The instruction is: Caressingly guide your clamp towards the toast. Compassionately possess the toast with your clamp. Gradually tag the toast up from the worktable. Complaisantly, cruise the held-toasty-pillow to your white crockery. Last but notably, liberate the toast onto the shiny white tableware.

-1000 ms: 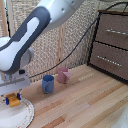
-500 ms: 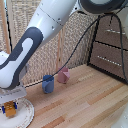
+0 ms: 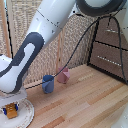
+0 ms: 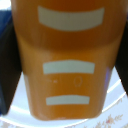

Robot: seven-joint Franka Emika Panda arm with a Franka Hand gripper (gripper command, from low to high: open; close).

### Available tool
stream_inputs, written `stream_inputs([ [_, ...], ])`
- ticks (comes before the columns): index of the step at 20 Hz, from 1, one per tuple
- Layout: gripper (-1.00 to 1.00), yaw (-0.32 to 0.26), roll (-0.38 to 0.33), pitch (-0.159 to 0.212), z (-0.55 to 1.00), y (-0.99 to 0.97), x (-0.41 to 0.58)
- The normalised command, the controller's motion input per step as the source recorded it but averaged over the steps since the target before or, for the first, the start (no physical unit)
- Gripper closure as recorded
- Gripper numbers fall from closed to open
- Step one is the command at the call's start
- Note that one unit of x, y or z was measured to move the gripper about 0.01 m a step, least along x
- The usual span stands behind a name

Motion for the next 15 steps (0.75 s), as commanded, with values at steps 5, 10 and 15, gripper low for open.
stream_inputs([
  [5, -1.00, 0.011, -0.013, -0.077, 0.12, -0.01, 0.022],
  [10, -1.00, 0.013, 0.010, -0.110, 0.69, -0.20, 0.161],
  [15, -1.00, 0.006, 0.000, -0.157, 0.76, -0.21, 0.249],
])
